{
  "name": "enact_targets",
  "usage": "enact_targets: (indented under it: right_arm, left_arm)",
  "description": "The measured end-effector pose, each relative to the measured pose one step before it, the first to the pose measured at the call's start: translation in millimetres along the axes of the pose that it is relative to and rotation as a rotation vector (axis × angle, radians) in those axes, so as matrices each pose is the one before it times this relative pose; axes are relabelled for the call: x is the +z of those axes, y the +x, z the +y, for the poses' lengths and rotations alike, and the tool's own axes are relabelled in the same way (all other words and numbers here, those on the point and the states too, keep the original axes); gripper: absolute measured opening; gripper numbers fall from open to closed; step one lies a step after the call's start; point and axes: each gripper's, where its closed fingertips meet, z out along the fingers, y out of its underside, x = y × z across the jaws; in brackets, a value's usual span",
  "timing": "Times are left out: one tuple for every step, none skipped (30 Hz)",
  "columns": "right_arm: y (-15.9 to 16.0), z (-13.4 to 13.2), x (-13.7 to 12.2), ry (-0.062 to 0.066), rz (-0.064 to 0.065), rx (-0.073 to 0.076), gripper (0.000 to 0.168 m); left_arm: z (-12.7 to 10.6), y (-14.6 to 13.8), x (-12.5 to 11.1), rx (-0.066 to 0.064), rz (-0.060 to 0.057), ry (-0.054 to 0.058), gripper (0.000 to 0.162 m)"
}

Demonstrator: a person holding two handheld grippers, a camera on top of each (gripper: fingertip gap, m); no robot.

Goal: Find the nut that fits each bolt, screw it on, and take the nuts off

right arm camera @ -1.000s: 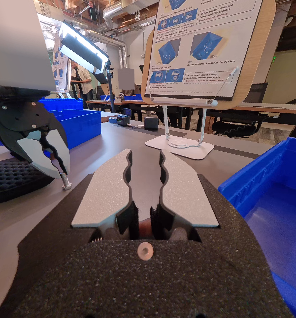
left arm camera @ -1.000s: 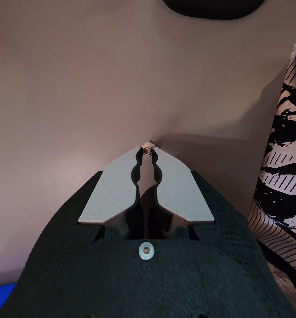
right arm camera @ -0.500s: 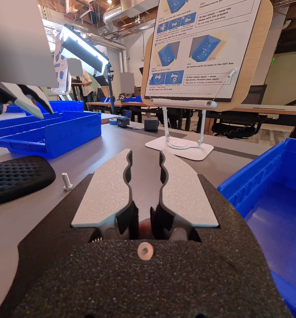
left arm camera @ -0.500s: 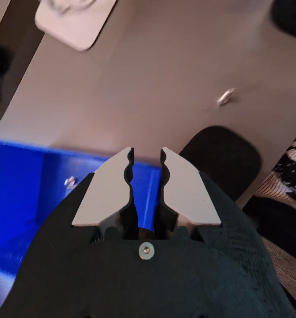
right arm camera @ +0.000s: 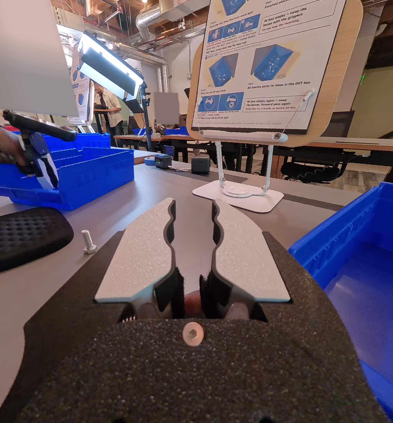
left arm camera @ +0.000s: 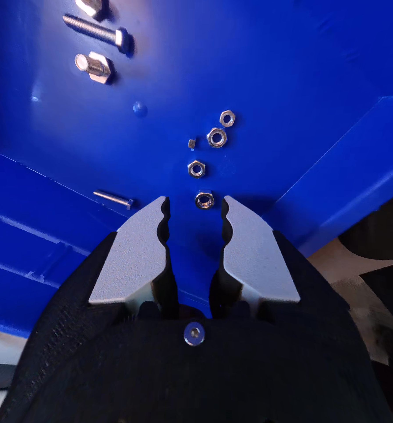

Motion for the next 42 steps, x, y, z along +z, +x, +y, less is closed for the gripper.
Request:
enact_targets:
  right_arm:
    - [0.12,0.11,0.14,-0.0007,0.0002,0.0004,0.03]
    - [0.01,0.14,0.07,-0.001,0.0,0.0003,0.03]
    - [0.05,0.16,0.11,-0.001,-0.0003,0.0004,0.03]
    - [0.0,0.08,0.1,-0.0005,-0.0002,0.0002,0.03]
    - [-0.03,-0.09,-0.1,0.0005,0.0001,0.0,0.03]
    - [0.03,-0.24,-0.1,0.0017,0.0001,0.0,0.03]
    - [0.12,-0.32,-0.25,0.0021,0.0002,0.0003,0.03]
    - [0.11,-0.14,-0.15,0.0016,0.0002,0.001,0.03]
    - [0.08,-0.19,-0.17,0.0012,0.0,0.0011,0.03]
    - [0.07,-0.16,-0.1,0.001,0.0001,0.0006,0.03]
    - [-0.02,-0.15,-0.07,0.001,0.0002,0.0,0.03]
    - [0.02,-0.04,-0.08,0.001,0.0002,-0.0003,0.03]
    - [0.07,-0.11,-0.03,0.0007,0.0002,0.0,0.03]
    - [0.09,0.09,-0.05,0.0,-0.0001,0.0005,0.03]
    - [0.03,0.05,0.02,-0.0004,-0.0001,0.0006,0.03]
    - [0.02,0.0,0.0,0.0,0.0002,0.0001,0.03]
    - [-0.01,-0.05,-0.02,0.0004,0.0003,-0.0005,0.03]
    - [0.02,0.0,0.09,0.0001,0.0002,-0.0005,0.03]
    - [-0.07,-0.01,0.06,-0.0006,-0.0002,-0.0001,0.03]
    - [-0.01,0.16,0.06,-0.0011,-0.0003,0.0001,0.03]
    - [-0.06,0.22,0.21,-0.0014,-0.0001,-0.0003,0.03]
    - [-0.09,0.25,0.14,-0.0016,0.0001,-0.0008,0.03]
    - [0.02,0.34,0.29,-0.0022,0.0,-0.0007,0.03]
    - [-0.04,0.32,0.26,-0.0028,-0.0002,-0.0002,0.03]
    - [-0.1,0.42,0.33,-0.0027,-0.0003,-0.0003,0.03]
    - [-0.05,0.42,0.23,-0.0021,0.0001,-0.0008,0.03]
    - [-0.09,0.34,0.08,-0.0017,0.0004,-0.0014,0.03]
    - [-0.17,0.21,0.2,-0.0013,0.0,-0.0016,0.03]
    - [-0.17,0.14,-0.05,-0.0003,-0.0004,-0.0014,0.03]
    - [-0.12,0.06,-0.14,0.0009,-0.0003,-0.0007,0.03]
    - [0.06,0.01,-0.2,0.002,0.0001,0.0002,0.03]
    - [0.08,-0.17,-0.24,0.0025,0.0002,0.0009,0.03]
    - [0.1,-0.22,-0.2,0.0021,-0.0001,0.0013,0.03]
    - [0.09,-0.1,-0.13,0.0013,-0.0004,0.0013,0.03]
    - [0.0,0.05,-0.12,0.001,-0.0005,0.0006,0.03]
    - [-0.02,-0.08,-0.15,0.0011,-0.0003,-0.0002,0.03]
    - [-0.18,-0.09,-0.16,0.0012,-0.0003,-0.0009,0.03]
    - [-0.13,-0.2,-0.14,0.0013,-0.0001,-0.0013,0.03]
    - [-0.02,-0.13,-0.18,0.0015,-0.0002,-0.001,0.03]
    - [-0.11,-0.06,-0.18,0.0017,-0.0005,-0.0003,0.03]
    - [0.0,-0.12,-0.27,0.002,-0.0007,0.0005,0.03]
    - [0.0,-0.22,-0.31,0.0027,-0.0006,0.0012,0.03]
  left_arm:
    - [0.07,-0.38,0.05,0.0049,-0.0029,-0.0034,0.044]
    - [-0.8,0.71,-0.47,0.0067,0.0034,0.0008,0.043]
    - [-0.24,1.08,0.06,0.0058,0.0053,-0.0059,0.041]
    - [1.08,0.04,0.87,0.0085,-0.0019,-0.0152,0.041]
    - [0.85,0.29,1.43,0.0072,0.0002,-0.0143,0.04]
    - [1.31,0.9,1.8,0.0053,0.0042,-0.0173,0.038]
    - [1.85,0.26,2.03,0.0052,0.0005,-0.021,0.037]
    - [1.72,-0.24,1.87,0.0024,-0.0028,-0.019,0.036]
    - [1.57,-0.61,1.78,-0.0006,-0.0027,-0.0178,0.034]
    - [1.66,0.48,1.51,0.0035,0.0034,-0.0159,0.033]
    - [-0.35,1.12,0.22,0.0057,0.0076,-0.0002,0.031]
    - [-1.66,-0.39,-0.55,0.0038,-0.0027,0.01,0.028]
    - [-1.02,-0.08,-0.18,-0.0003,-0.0005,0.0051,0.025]
    - [0.33,0.86,0.47,0.0047,0.0053,-0.0041,0.022]
    - [0.25,1.29,0.53,0.0081,0.0064,-0.0031,0.02]
    - [-0.21,0.34,-0.01,0.0062,-0.0008,0.0004,0.02]
    - [-0.13,0.14,-0.06,0.0052,-0.0005,-0.0003,0.02]
    - [-0.08,0.04,0.0,0.0029,0.0005,0.0001,0.02]
    - [-0.18,0.37,-0.26,0.0041,0.001,0.002,0.02]
    - [-0.49,1.14,-1.59,0.0089,0.0008,0.006,0.02]
    - [-1.03,0.94,-3.67,0.01,-0.0068,0.0109,0.02]
    - [-1.71,0.71,-6.12,0.0076,-0.0167,0.0156,0.02]
    - [-2.65,0.97,-8.67,0.0082,-0.0237,0.02,0.02]
    - [-3.98,1.62,-11.14,0.0136,-0.0285,0.026,0.02]
    - [-5.78,3.05,-13.11,0.0215,-0.0299,0.0314,0.02]
    - [-8.0,4.42,-14.57,0.0283,-0.0309,0.0381,0.02]
    - [-10.34,5.55,-15.43,0.0343,-0.0326,0.0424,0.02]
    - [-12.38,6.65,-15.35,0.0423,-0.0332,0.0434,0.02]
    - [-13.84,8.24,-14.03,0.0529,-0.0283,0.0408,0.02]
    - [-15.41,9.78,-12.12,0.0604,-0.0211,0.0403,0.02]
    - [-17.14,10.97,-9.58,0.0624,-0.0128,0.0403,0.02]
    - [-17.89,12.5,-6.48,0.0663,-0.0012,0.0351,0.02]
    - [-17.75,13.11,-3.68,0.0705,0.0065,0.0301,0.02]
    - [-18.83,13.09,-0.87,0.0681,0.0142,0.0344,0.02]
    - [-19.38,13.73,2.18,0.0609,0.03,0.0354,0.019]
    - [-18.07,12.98,5.62,0.0557,0.037,0.0279,0.02]
    - [-16.47,11.26,8.57,0.0496,0.0359,0.0207,0.02]
    - [-14.48,8.94,10.65,0.0408,0.0328,0.0137,0.02]
    - [-12.82,6.6,11.78,0.0294,0.0302,0.0115,0.02]
    - [-9.91,5.15,12.15,0.0202,0.031,0.0018,0.02]
    - [-7.54,3.7,11.15,0.0181,0.0271,-0.0032,0.02]
    - [-6.75,1.91,9.59,0.0154,0.0194,-0.0011,0.02]
